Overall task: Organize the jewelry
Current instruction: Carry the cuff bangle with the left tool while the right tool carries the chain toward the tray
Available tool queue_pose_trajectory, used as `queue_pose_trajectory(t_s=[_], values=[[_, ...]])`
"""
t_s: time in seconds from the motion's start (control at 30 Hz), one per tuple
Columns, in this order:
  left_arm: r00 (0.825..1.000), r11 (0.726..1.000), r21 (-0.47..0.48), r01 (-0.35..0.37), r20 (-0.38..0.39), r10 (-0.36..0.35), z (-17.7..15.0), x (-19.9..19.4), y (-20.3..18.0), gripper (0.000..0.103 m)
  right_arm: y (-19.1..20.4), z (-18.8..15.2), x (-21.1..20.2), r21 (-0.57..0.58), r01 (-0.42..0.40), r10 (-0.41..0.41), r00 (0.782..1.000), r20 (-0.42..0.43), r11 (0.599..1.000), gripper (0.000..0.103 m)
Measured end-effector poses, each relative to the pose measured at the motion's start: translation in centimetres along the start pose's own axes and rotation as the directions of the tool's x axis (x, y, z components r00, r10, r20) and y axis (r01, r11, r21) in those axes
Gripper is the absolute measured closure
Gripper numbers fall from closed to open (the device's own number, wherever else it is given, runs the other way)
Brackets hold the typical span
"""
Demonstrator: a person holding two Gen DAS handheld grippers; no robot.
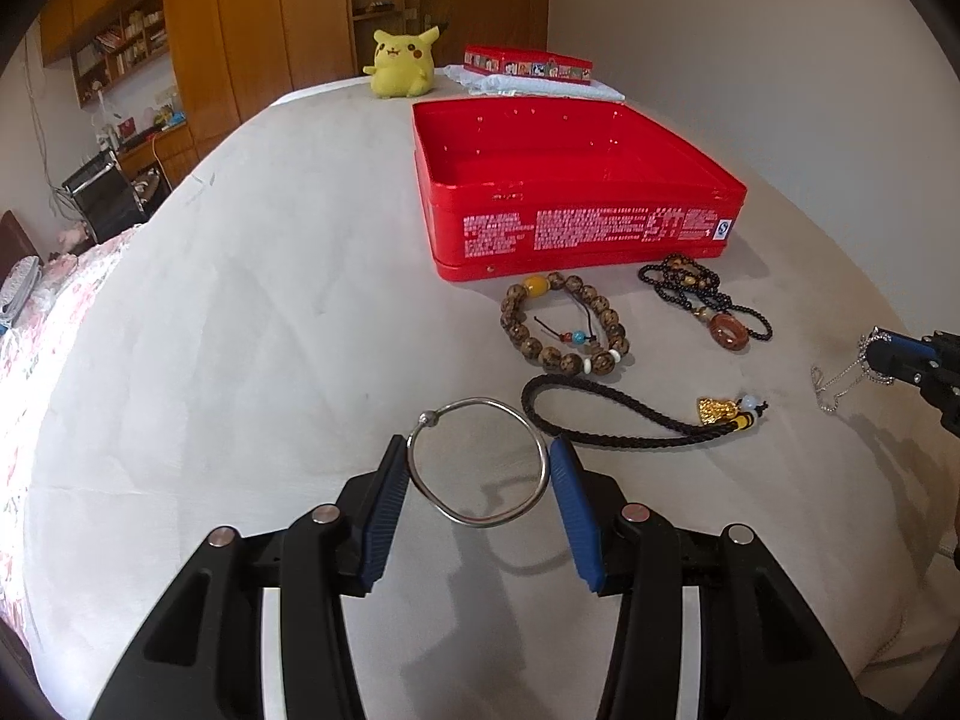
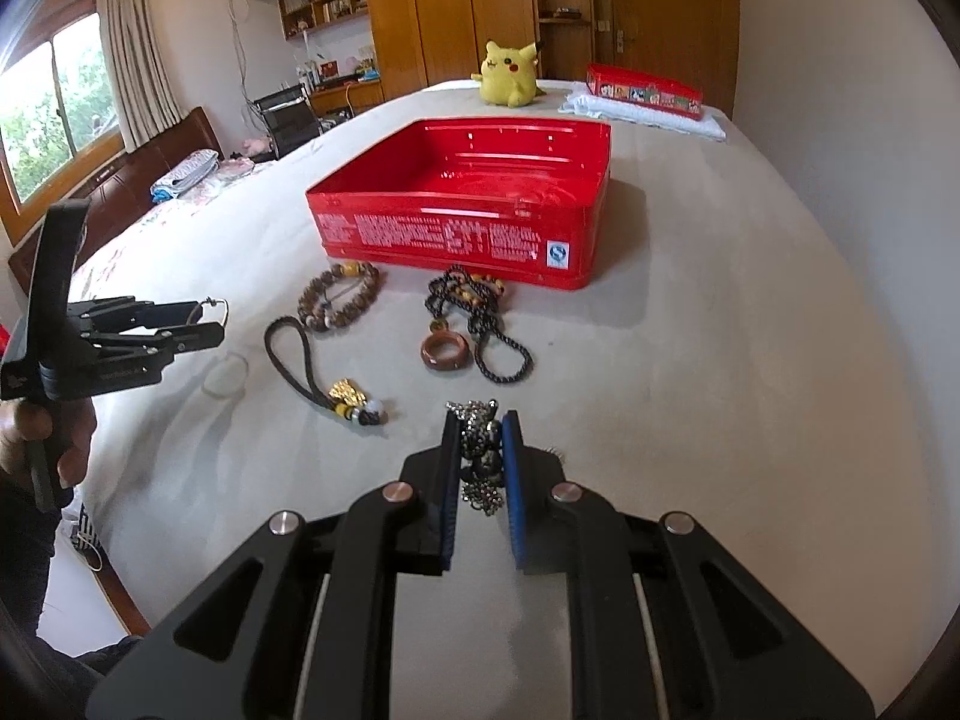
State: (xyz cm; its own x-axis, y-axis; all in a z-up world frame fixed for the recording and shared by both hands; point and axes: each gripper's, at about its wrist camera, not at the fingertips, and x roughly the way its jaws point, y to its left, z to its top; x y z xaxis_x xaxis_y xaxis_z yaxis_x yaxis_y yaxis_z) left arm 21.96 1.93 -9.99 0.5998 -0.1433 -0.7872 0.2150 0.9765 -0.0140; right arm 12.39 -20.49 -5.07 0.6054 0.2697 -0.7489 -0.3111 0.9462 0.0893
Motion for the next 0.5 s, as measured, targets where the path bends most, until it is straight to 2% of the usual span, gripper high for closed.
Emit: queue_pose_trajectory(t_s=[0.5], values=[[0.999, 1.0, 0.013, -0.002, 0.038, 0.002, 0.6, -2.1, -0.4, 0.055, 0.3, 1.9, -3.0, 0.0, -0.034, 0.034, 0.998, 0.062, 0.999, 0.091]])
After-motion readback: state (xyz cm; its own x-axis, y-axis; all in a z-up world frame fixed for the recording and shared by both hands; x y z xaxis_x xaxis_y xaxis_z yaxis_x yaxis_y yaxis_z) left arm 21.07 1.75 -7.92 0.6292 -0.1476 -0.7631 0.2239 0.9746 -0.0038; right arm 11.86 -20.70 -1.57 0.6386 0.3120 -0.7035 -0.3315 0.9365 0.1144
